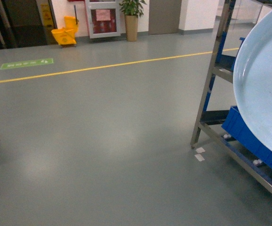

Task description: Place blue tray on left shelf second layer neatly

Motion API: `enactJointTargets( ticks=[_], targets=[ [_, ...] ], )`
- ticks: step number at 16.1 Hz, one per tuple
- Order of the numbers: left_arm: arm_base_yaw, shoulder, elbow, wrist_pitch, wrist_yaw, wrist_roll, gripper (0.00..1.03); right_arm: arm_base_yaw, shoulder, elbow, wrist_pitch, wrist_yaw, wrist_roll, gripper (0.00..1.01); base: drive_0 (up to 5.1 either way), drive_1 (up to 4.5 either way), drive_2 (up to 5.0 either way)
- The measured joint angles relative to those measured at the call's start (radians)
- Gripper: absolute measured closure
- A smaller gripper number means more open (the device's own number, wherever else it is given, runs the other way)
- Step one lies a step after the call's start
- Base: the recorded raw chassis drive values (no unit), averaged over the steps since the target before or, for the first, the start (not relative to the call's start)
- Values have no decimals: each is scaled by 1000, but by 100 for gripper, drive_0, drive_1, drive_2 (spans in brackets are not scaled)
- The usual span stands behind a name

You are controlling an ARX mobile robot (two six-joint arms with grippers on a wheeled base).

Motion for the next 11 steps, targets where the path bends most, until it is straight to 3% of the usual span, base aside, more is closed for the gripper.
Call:
enactJointTargets(
  ticks=[11],
  targets=[
    [0,0,0,0,0,0,5,0,0,0,0,0,0,99,-159,-159,-159]
  ],
)
